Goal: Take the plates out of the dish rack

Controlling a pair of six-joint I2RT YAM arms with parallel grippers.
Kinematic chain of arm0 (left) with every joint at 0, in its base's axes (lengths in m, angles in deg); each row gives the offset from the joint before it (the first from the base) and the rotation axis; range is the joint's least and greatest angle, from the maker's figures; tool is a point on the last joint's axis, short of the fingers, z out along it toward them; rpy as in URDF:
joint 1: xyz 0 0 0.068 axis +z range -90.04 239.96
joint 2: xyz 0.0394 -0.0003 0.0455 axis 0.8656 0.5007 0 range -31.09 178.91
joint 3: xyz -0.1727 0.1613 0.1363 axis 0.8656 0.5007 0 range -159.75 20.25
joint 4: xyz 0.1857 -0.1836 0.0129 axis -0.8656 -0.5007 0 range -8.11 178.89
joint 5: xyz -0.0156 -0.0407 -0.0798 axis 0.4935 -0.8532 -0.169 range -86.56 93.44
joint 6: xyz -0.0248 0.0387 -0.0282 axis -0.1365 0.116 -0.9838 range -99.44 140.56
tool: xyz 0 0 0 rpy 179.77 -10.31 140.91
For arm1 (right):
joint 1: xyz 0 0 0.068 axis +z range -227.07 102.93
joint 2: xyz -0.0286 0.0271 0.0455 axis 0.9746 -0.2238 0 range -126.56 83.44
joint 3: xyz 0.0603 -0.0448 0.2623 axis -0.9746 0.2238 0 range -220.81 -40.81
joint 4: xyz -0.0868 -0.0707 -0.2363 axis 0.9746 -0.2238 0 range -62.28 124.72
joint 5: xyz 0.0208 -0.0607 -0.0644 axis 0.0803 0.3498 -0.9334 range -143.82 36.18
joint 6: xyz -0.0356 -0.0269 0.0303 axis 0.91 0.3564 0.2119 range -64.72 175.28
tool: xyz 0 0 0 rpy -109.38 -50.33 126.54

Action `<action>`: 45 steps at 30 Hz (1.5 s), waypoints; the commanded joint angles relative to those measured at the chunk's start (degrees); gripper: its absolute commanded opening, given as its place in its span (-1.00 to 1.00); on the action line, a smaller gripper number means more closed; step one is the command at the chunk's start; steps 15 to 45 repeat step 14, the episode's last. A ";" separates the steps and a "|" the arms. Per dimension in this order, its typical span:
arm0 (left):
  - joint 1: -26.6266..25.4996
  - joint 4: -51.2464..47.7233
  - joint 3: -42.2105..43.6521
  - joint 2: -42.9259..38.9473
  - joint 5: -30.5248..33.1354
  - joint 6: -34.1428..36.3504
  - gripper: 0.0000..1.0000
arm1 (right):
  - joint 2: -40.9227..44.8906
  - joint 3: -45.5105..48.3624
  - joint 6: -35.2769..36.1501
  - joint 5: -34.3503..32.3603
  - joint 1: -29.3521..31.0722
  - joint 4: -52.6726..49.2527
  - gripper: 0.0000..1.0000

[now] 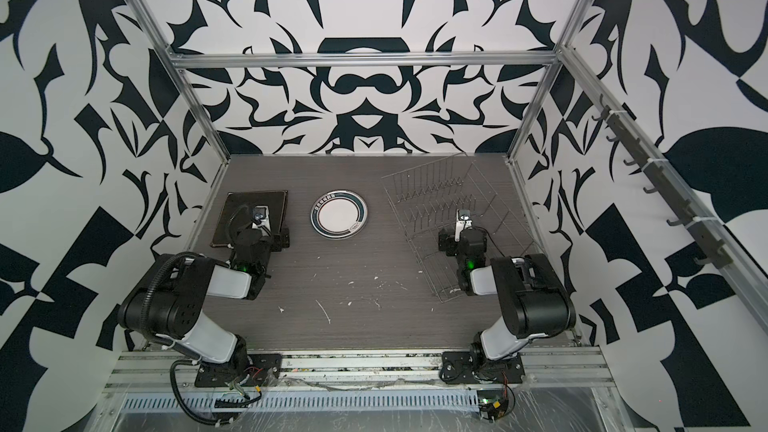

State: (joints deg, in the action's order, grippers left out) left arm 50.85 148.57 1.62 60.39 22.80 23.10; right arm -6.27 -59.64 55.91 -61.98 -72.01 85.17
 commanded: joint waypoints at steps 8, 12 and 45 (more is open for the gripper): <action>0.05 0.20 -0.25 -0.69 0.42 -0.52 0.99 | 0.51 -1.22 -0.36 -0.80 -0.03 2.41 1.00; 0.07 0.20 -0.18 -0.71 0.42 -0.46 0.99 | 0.32 -1.64 -0.48 -0.66 -0.05 1.93 1.00; 0.06 0.22 -0.19 -0.69 0.42 -0.50 0.99 | 0.37 -1.35 -0.40 -0.45 -0.05 2.57 1.00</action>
